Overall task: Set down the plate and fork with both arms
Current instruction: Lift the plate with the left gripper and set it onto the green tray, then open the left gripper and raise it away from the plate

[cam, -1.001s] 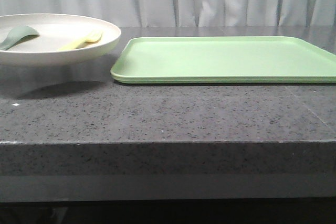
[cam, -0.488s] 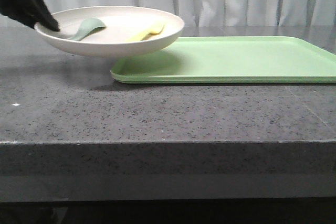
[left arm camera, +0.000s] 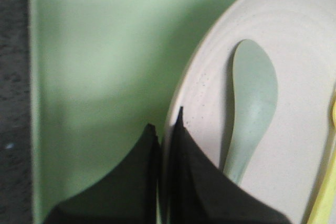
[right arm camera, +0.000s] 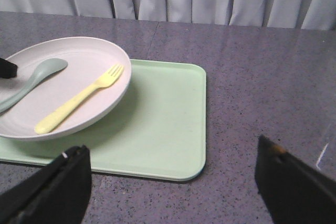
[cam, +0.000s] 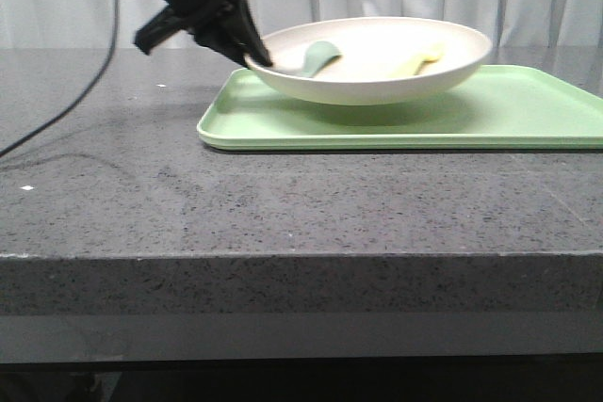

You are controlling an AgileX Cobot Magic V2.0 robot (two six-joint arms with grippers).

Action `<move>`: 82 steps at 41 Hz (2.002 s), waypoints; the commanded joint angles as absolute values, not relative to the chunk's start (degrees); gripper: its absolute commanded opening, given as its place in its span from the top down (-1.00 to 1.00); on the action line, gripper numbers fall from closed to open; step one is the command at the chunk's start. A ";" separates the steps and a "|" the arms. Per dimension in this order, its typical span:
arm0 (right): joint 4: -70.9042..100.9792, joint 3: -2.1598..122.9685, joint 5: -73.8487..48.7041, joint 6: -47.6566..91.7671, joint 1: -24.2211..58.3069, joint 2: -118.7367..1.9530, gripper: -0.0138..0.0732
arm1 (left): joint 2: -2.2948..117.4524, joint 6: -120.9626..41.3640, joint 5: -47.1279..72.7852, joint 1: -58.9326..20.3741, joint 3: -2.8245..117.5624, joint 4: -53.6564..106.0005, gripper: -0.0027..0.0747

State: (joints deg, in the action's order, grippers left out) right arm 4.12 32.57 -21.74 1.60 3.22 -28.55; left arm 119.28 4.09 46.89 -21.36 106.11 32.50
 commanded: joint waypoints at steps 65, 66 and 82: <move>3.80 34.29 -16.97 1.84 4.90 -29.10 -0.82 | 120.47 5.82 60.25 -21.39 126.27 27.58 0.15; 3.80 34.29 -16.97 1.84 4.90 -29.10 -0.82 | 120.47 5.82 61.17 -21.14 127.25 27.08 0.18; 3.80 34.29 -16.92 1.84 4.89 -29.10 -0.82 | 120.19 4.33 72.86 -21.13 130.99 24.51 0.98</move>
